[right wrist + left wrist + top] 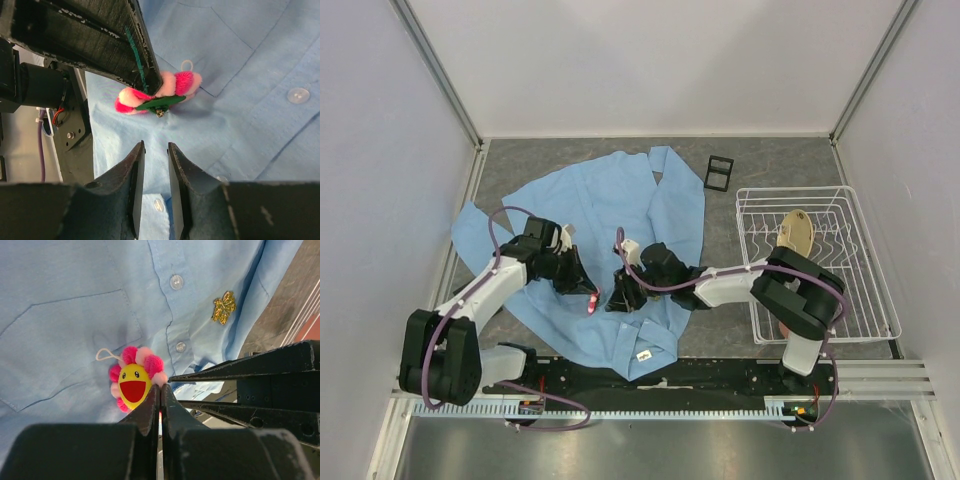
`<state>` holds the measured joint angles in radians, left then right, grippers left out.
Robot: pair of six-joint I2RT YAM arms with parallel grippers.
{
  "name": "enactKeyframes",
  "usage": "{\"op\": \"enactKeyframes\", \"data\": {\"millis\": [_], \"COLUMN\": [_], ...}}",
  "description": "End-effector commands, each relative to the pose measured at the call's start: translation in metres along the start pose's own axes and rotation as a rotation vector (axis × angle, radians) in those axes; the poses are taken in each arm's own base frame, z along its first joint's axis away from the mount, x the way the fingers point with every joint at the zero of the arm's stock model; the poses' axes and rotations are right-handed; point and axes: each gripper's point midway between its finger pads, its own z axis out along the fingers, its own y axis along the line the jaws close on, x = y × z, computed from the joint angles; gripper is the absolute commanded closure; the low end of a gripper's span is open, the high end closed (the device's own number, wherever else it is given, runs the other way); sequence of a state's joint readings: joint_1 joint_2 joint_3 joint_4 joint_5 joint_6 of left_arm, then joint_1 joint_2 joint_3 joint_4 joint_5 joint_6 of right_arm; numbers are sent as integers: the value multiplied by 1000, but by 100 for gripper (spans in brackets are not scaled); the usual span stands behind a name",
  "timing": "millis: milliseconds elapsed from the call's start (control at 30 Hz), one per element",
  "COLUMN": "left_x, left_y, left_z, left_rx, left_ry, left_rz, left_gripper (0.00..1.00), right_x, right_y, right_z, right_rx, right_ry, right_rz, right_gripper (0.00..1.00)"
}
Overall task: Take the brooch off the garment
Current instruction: Remove the brooch from the clothes.
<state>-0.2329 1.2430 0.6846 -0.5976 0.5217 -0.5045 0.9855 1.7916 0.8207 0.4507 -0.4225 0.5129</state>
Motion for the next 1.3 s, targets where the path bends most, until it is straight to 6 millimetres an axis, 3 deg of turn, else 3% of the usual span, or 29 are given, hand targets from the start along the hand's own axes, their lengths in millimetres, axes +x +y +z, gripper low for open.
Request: {"op": "enactKeyframes", "data": {"millis": [0,200,300,567,700,733,833,1033,1267], "left_x": [-9,-11,-14,-13,-12,-12,-10,0,9], "left_y": [-8,8,12,16,21,20,18,13,28], "left_z": [-4,-5,-7,-7,-7,-8,-11,-19,-19], "left_rx": [72,47,42,35,12,13,22,31,-29], "left_ry": [-37,-49,-59,-46,-58,-60,-80,-88,-145], "left_rz": [-55,-146,-165,-198,-219,-230,-231,-284,-371], "left_gripper": [98,98,98,95,79,68,58,49,35], "right_x": [-23,-23,-23,-29,-28,-28,-26,-22,-23], "right_y": [19,11,6,3,6,5,3,-1,1], "right_z": [11,25,32,46,52,54,55,55,57], "right_rx": [-79,-69,-52,-38,-46,-46,-37,-26,-37], "right_ry": [-51,-44,-47,-56,-53,-50,-49,-45,-45], "right_rz": [-43,-27,-24,-30,-29,-27,-16,-5,8], "right_gripper": [66,69,74,76,80,82,90,92,93]}}
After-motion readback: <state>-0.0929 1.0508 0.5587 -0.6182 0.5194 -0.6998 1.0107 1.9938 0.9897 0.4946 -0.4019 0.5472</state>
